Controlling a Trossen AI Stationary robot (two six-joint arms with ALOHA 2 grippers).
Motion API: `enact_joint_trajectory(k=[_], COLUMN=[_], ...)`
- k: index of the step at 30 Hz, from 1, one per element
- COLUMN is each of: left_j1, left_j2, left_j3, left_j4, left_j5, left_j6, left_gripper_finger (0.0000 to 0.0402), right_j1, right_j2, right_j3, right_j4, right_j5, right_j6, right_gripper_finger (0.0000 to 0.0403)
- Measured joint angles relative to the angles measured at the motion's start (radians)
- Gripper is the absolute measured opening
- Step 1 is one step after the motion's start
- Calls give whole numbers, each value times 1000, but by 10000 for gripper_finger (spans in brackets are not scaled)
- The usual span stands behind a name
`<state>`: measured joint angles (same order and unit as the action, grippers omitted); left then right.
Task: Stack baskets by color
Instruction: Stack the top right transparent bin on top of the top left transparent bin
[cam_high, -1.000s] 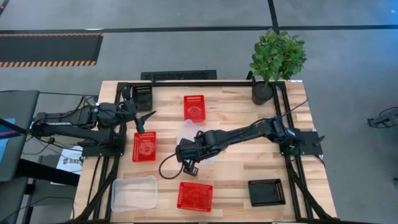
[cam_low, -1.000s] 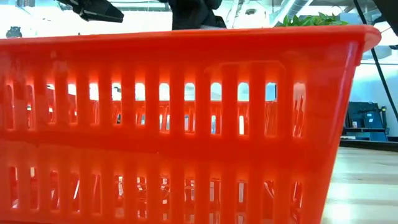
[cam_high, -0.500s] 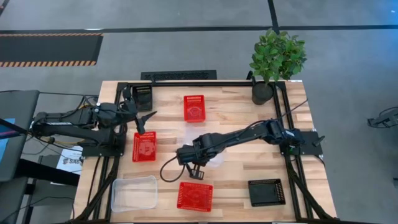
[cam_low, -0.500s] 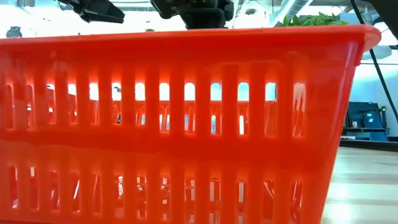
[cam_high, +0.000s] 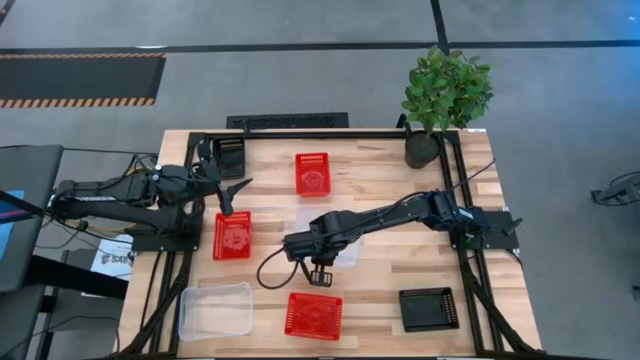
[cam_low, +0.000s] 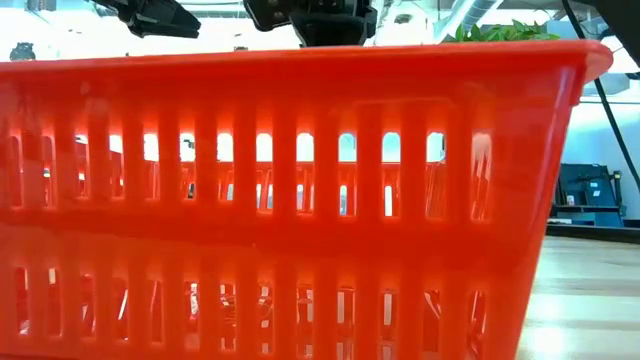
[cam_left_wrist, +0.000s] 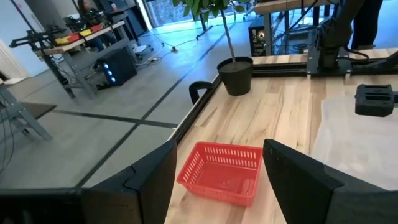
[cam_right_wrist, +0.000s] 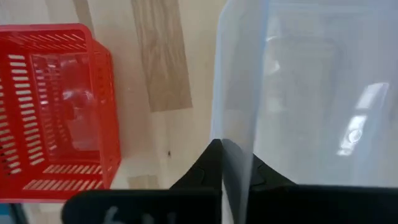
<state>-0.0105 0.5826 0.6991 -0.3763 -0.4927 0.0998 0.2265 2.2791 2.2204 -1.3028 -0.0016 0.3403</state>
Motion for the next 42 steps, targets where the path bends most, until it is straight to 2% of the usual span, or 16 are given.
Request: enact_joint_trajectory(k=[5,15,21,25,30,36,39,42], left_j1=[0,0,0,0,0,0,0,0], left_j2=[0,0,0,0,0,0,0,0], left_j3=[0,0,0,0,0,0,0,0], left_j4=[-1,-31,-34,-43,-55,-53,-51,-51], left_j5=[0,0,0,0,0,0,0,0], left_j6=[0,-8,-9,-16,-23,-23,-29,-39], left_gripper_finger=[228,228,228,228,228,228,228,228], right_j1=[1,-7,27,68,106,106,48,-29], right_j2=[0,-7,-69,-93,-207,-486,-602,-658], right_j3=[0,0,13,-15,-213,-640,-854,-987], right_j4=[20,16,-103,-187,-151,107,320,426], right_j5=[0,0,4,25,34,67,43,23], right_j6=[-5,-52,-77,-80,-24,123,134,131], right_gripper_finger=[63,98,100,83,12,6,5,3])
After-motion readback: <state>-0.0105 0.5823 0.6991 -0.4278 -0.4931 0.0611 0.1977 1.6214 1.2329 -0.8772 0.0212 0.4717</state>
